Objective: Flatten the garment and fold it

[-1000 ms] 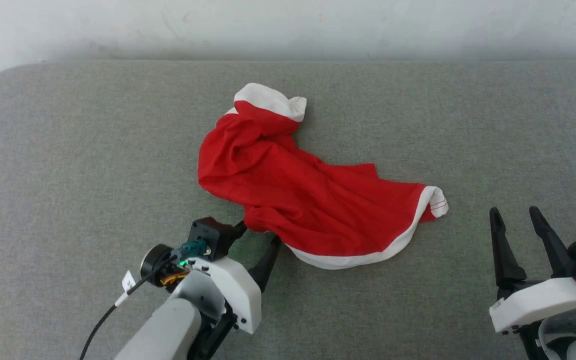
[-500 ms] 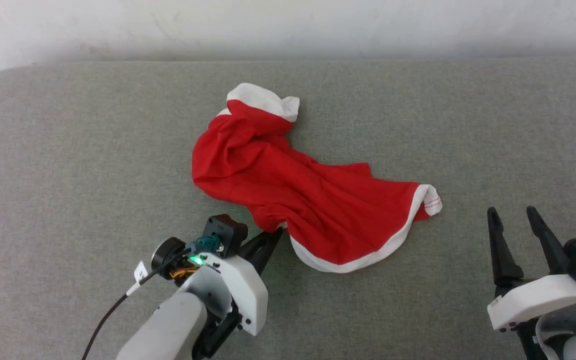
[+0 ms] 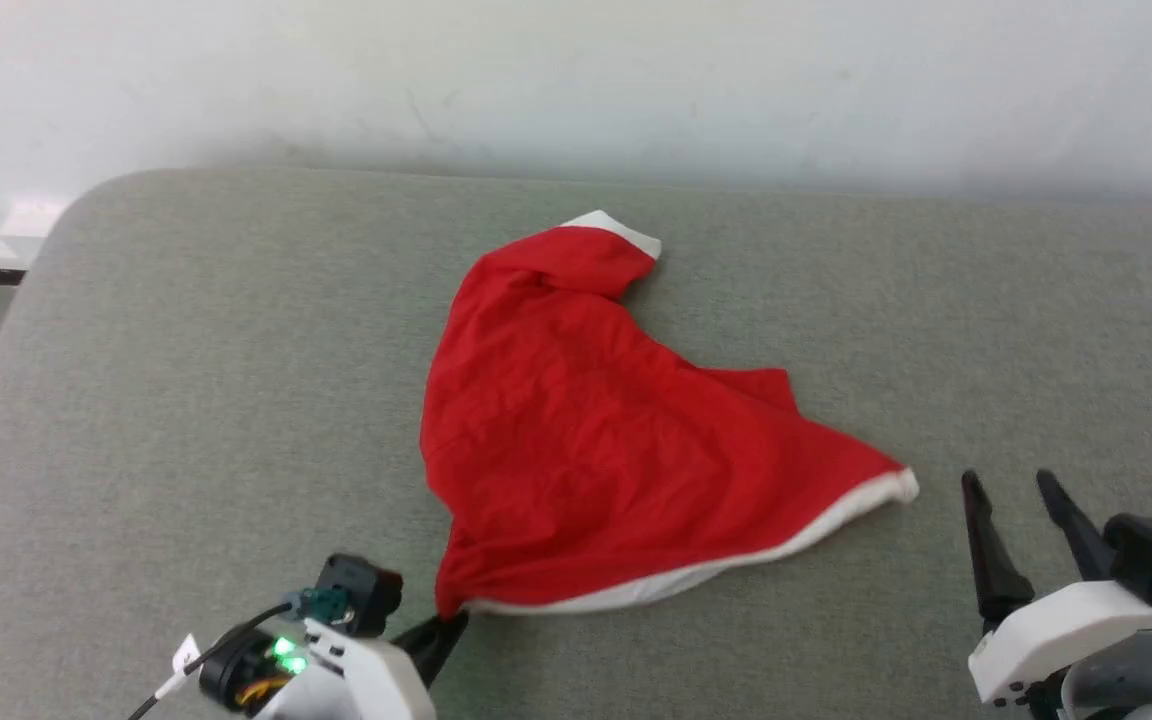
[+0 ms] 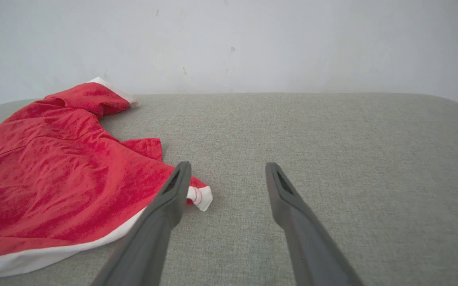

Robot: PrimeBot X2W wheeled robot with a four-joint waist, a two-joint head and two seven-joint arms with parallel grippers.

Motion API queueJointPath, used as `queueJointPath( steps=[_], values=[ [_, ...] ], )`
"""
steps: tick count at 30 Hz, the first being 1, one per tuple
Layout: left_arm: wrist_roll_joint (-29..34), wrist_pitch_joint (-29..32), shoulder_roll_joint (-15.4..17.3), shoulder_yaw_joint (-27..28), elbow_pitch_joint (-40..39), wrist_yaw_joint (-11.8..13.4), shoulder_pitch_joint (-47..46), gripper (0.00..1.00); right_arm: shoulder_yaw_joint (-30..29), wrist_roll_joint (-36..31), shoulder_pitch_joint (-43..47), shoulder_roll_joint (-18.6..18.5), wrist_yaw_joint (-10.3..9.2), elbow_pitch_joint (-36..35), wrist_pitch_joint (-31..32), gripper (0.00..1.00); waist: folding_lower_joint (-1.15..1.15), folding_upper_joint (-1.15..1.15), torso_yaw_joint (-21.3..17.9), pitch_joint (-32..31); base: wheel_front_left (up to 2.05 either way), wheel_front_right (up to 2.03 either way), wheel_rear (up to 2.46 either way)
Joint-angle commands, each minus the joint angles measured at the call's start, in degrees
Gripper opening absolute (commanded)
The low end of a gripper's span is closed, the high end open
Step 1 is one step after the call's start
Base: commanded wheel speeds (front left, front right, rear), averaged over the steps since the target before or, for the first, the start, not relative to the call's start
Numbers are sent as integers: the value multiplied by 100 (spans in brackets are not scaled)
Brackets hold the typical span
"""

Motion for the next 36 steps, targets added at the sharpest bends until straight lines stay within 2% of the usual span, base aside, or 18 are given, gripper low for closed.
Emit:
queueJointPath(
  steps=[1, 3, 6, 7, 13, 18, 23, 30, 36],
  values=[
    [-69, 67, 50, 36, -47, 43, 108, 0, 15, -23, 53, 16, -4, 29, 31, 100, 1, 0, 171, -152, 0, 0, 0],
    [-223, 372, 154, 4, -124, 34, 254, 0, 30, -12, 103, 16, -4, 97, 159, 100, 1, 0, 238, -180, 0, 0, 0],
    [-268, 456, 184, 19, -184, 93, 293, 0, 89, -51, 143, 16, -4, 161, 345, 100, 1, 0, 322, -201, 0, 0, 0],
    [-192, 393, 186, 30, -185, 153, 269, 100, 121, -69, 133, 16, -4, 159, 391, 100, 1, 0, 348, -204, 0, 0, 0],
    [-41, -183, -6, 270, -235, 529, 200, 100, 368, -145, -97, -226, -4, 105, 906, 100, 1, 0, 574, -259, 0, 0, 0],
    [-32, -673, -112, 542, -358, 823, 274, 100, 731, -57, -541, -522, -4, 354, 1871, 100, 1, 0, 759, -282, 0, 0, 0],
    [85, -1298, -254, 726, -369, 1039, 307, 100, 1052, 121, -1214, -837, -4, 966, 2841, 100, 1, 0, 944, -253, 0, 0, 0],
    [649, -2544, -592, 657, 11, 1169, 145, 100, 1416, 107, -1995, -1199, -4, 1981, 3527, 100, 1, 0, 1240, -105, 0, 0, 0],
    [1264, -2762, -1002, 800, -102, 1233, 70, 100, 1798, 250, -2338, -1311, -4, 2581, 3646, 100, 1, 0, 1402, 43, 0, 0, 0]
  ],
)
